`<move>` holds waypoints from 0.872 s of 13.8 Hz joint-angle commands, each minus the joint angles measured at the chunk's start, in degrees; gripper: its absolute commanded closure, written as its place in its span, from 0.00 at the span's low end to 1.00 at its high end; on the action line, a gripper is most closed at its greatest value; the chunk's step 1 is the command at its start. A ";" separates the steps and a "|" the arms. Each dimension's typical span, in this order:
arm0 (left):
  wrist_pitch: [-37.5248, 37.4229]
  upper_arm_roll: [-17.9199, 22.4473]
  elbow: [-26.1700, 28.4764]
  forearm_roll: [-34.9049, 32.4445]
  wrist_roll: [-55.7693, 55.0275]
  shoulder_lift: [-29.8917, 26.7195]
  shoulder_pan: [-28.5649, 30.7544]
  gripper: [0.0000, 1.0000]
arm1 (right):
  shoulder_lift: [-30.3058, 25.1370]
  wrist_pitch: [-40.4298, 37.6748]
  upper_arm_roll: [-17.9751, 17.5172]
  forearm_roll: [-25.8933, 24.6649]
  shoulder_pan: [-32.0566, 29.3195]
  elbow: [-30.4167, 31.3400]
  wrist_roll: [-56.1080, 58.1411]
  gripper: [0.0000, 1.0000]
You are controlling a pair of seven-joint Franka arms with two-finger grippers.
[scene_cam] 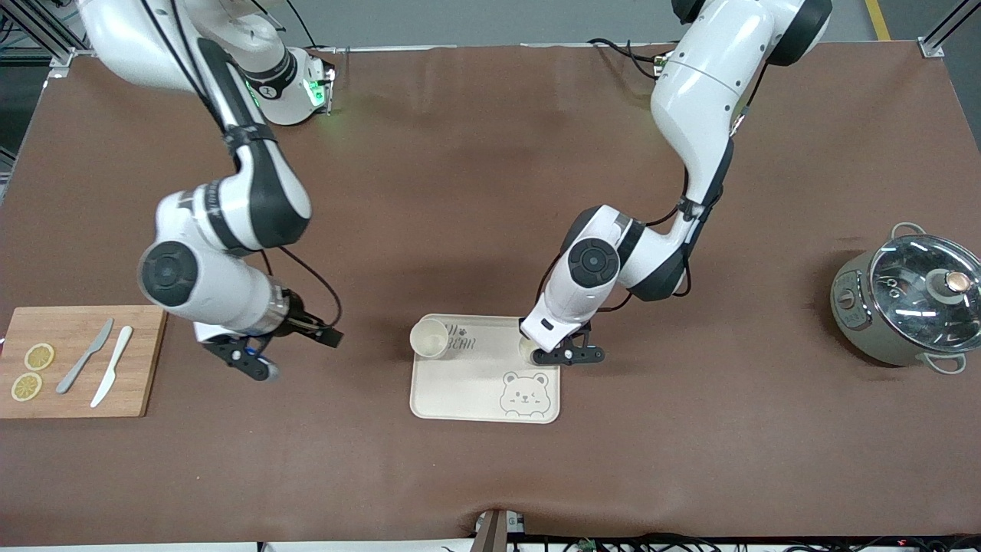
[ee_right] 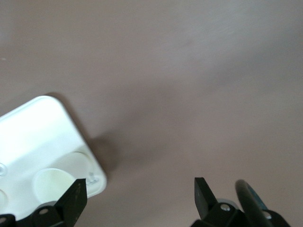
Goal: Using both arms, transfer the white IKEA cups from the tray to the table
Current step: 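Reach the left gripper to one cup while the right gripper reaches the other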
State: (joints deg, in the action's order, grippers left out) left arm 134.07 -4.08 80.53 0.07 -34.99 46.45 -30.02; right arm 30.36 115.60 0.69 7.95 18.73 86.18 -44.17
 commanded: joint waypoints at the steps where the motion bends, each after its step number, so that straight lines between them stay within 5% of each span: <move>1: 0.23 0.65 0.51 0.81 -0.52 -0.48 -0.48 1.00 | 3.82 3.22 0.54 0.40 4.37 -1.46 -5.13 0.00; 4: -1.26 0.65 0.16 1.24 -1.05 -2.49 0.57 1.00 | 5.59 4.19 0.54 0.48 6.66 -1.46 -6.19 0.00; 8: -15.47 1.00 0.24 0.89 -1.31 -11.09 3.38 1.00 | 7.78 4.46 0.46 1.10 8.42 -1.46 -8.56 0.00; 12: -27.19 1.01 5.31 0.54 -1.32 -22.42 8.47 1.00 | 8.75 6.30 0.46 2.32 9.92 -1.46 -10.85 0.22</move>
State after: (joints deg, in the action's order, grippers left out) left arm 109.01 -3.18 79.42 0.09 -35.90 30.87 -23.72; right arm 38.12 121.17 0.69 8.51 27.94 86.06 -53.69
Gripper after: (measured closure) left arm 0.960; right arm 0.141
